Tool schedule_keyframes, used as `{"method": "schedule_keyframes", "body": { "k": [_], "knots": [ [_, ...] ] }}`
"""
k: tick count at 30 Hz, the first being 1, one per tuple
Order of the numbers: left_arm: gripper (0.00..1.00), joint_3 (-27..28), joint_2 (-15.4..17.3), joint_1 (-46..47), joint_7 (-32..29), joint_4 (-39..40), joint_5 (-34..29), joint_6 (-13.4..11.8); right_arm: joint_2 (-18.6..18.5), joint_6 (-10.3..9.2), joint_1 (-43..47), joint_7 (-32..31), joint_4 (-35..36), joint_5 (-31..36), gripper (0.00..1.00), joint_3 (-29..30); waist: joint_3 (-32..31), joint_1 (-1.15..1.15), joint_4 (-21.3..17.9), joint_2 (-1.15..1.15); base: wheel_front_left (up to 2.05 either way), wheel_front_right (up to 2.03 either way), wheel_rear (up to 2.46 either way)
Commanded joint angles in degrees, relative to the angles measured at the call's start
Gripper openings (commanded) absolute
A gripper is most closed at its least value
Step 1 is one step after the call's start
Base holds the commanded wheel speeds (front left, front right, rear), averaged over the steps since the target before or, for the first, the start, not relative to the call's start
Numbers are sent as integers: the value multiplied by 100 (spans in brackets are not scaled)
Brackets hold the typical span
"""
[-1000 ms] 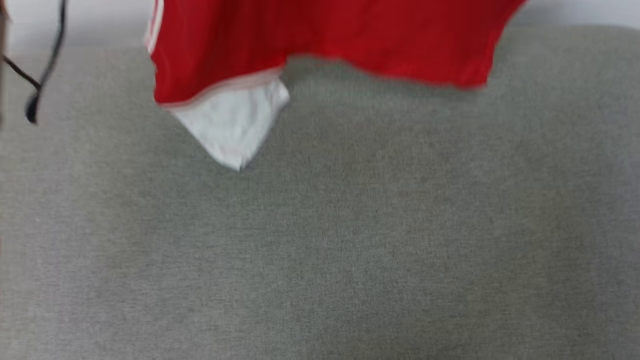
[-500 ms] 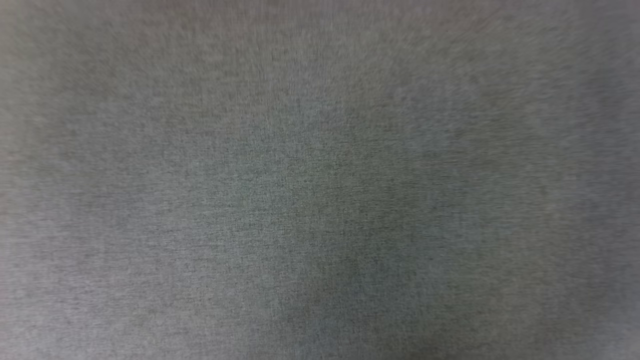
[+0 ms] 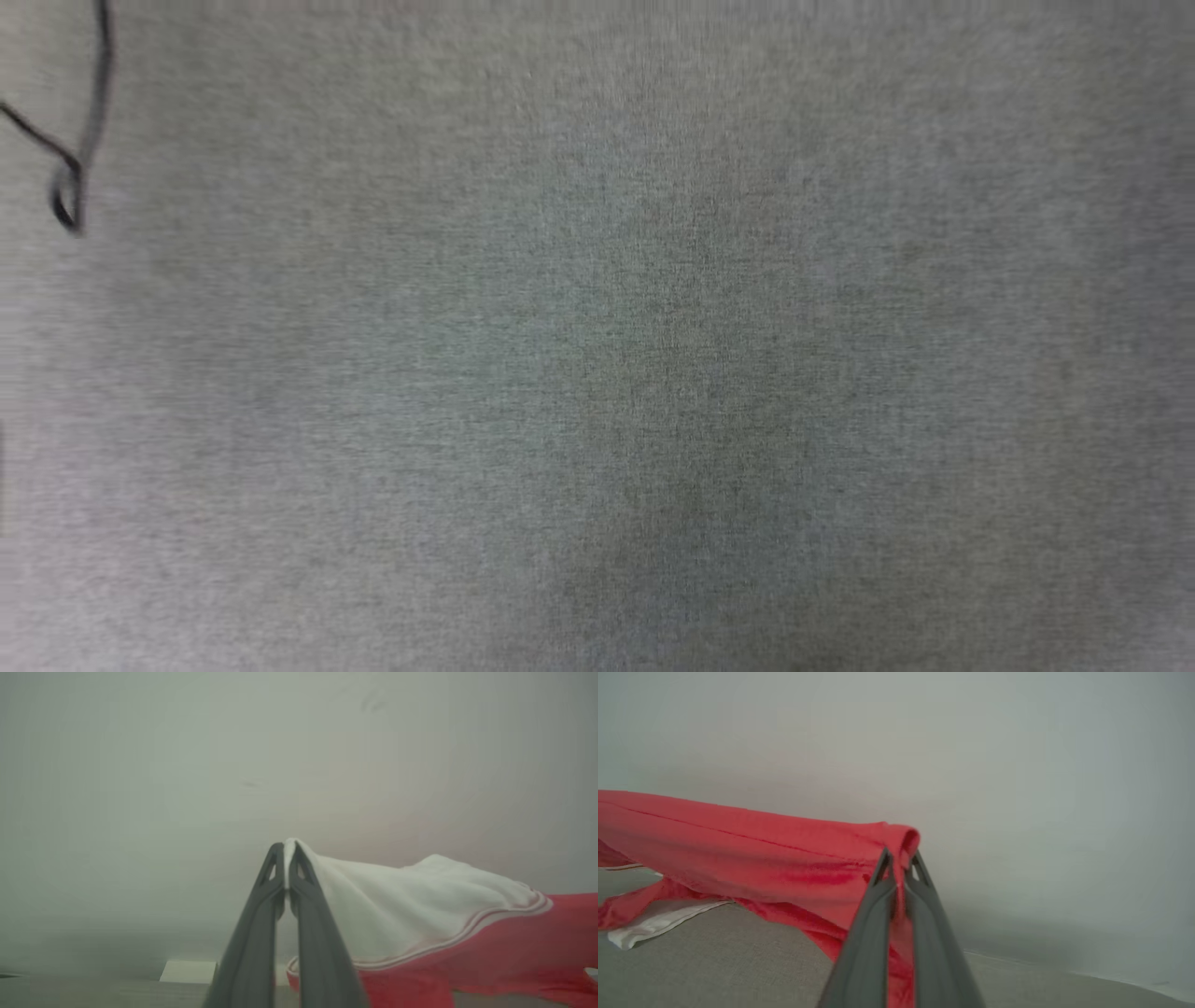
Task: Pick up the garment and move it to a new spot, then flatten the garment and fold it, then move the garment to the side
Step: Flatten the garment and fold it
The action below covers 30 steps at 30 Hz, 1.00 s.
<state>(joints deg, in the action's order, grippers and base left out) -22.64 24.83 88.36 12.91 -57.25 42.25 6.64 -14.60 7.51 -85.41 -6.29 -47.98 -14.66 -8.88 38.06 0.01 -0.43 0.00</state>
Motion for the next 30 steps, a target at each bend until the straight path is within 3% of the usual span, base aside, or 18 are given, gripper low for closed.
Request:
{"method": "schedule_keyframes", "body": {
  "k": [1, 10, 17, 21, 26, 30],
  "knots": [
    [0, -29, 17, -374, 19, -137, 84, 33, -23, -5, 360, 56, -78, -109, 0, -165, -498, -1, 40, 0, 0, 0, 0],
    [0, -153, -89, -2494, -3, -267, 629, 82, -262, -6, 2278, 62, -70, -859, 0, -860, -1926, -1, 75, 0, 0, 0, 0],
    [0, -113, 114, -4691, 51, 205, 994, 18, -665, -8, 3989, -164, 489, -1542, 0, -1214, -2867, -1, 18, 0, 0, 0, 0],
    [0, 60, 277, -5912, 119, 764, 1186, -265, -873, -9, 4909, -310, 908, -1773, 0, -1259, -3257, -1, -31, 0, 0, 0, 0],
    [0, 221, 496, -7722, -183, 2158, 1516, -997, -1157, -15, 6294, -486, 1594, -1866, 0, -1039, -3734, -1, -6, 0, 0, 0, 0],
    [0, 414, 717, -8914, -425, 3411, 1765, -1655, -1172, -15, 7144, -682, 2102, -1800, 0, -764, -3920, -1, -37, 0, 0, 0, 0]
  ]
}}
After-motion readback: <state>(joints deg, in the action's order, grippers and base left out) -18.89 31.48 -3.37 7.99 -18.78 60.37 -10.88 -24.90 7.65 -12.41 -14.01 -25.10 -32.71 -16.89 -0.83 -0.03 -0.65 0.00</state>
